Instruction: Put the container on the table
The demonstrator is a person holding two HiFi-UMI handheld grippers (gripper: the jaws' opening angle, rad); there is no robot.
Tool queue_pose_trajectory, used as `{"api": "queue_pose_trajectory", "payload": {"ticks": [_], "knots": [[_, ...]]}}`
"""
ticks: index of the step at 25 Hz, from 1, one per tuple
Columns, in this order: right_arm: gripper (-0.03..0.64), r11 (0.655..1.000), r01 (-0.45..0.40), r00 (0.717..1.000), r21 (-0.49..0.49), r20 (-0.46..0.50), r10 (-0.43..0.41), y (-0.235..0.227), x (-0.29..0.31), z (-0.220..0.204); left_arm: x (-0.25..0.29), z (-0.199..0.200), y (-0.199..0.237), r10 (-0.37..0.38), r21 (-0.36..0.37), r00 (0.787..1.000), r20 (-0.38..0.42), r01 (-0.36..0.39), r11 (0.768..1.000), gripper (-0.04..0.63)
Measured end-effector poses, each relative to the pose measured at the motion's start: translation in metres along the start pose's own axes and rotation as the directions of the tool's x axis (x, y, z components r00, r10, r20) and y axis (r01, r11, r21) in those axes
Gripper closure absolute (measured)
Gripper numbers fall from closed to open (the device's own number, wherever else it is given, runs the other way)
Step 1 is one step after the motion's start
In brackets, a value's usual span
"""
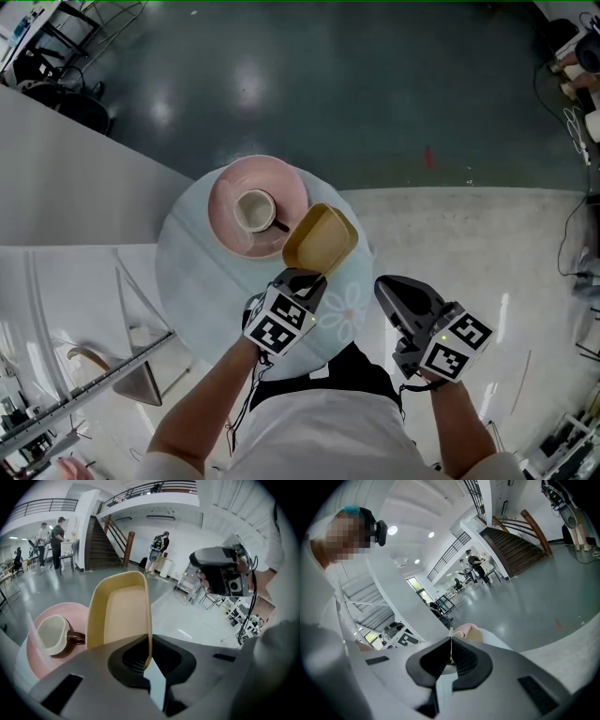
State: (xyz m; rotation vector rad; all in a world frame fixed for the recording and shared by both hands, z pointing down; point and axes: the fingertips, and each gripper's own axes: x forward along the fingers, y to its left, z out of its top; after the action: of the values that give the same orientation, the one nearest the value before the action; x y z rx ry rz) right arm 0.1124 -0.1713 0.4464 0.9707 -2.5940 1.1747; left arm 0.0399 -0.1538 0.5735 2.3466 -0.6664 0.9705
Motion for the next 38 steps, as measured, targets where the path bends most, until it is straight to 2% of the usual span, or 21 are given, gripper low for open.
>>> {"api": "queue_pose_trajectory", "payload": {"ticks": [9,19,27,33,38], "knots": [[0.595,0.999,0.022,1.000,0.031,-0.017,-0.021,-0.024,0.004,-0.005,0.036,-0.024,0.006,0.027,0.126,0.986,-0.166,-0.005,0.992,0.568],[0.595,0.998,0.041,0.999,0.056,-0.020,-0.040,-0.041,0.003,-0.006,0.058,-0.036,0.007,0.080,0.235,0.960,-0.270,-0.015,0.972,0.568],[0.595,0.996,0.052,0.998,0.072,-0.031,-0.050,-0.053,0.000,-0.012,0.073,-0.052,0.006,0.164,0.352,0.918,-0.361,-0.028,0.935,0.568],[0.595,0.995,0.053,0.998,0.079,-0.033,-0.050,-0.057,-0.001,-0.015,0.078,-0.063,0.003,0.201,0.397,0.877,-0.436,-0.013,0.918,0.568],[0.595,0.995,0.053,0.998,0.084,-0.032,-0.050,-0.059,-0.003,-0.017,0.079,-0.066,0.004,0.227,0.430,0.863,-0.452,-0.012,0.903,0.568]]}}
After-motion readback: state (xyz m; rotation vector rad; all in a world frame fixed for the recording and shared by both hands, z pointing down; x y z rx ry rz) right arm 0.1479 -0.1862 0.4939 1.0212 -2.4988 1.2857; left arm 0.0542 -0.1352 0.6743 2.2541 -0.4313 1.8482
